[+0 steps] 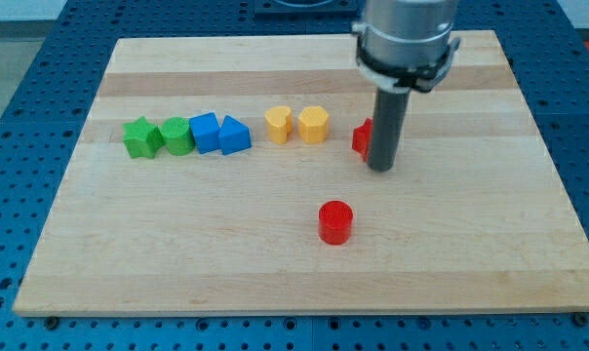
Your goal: Push red circle to the bottom center
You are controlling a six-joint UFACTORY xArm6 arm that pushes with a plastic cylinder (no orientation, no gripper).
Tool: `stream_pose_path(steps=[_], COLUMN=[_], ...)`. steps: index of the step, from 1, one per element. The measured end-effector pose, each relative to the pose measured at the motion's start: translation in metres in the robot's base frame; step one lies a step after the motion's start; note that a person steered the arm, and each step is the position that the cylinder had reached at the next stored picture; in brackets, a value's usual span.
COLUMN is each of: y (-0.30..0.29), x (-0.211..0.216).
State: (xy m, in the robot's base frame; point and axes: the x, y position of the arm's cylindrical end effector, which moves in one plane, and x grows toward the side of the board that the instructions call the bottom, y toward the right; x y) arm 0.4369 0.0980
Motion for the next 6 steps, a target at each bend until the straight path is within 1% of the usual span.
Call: stream_pose_path(steps=[1, 2, 3, 4, 5, 6], y=[0.007, -0.003, -0.049, -0.088, -0.096, -0.114], x=[0.008, 0.040, 0.064, 0.110, 0.144, 0.116])
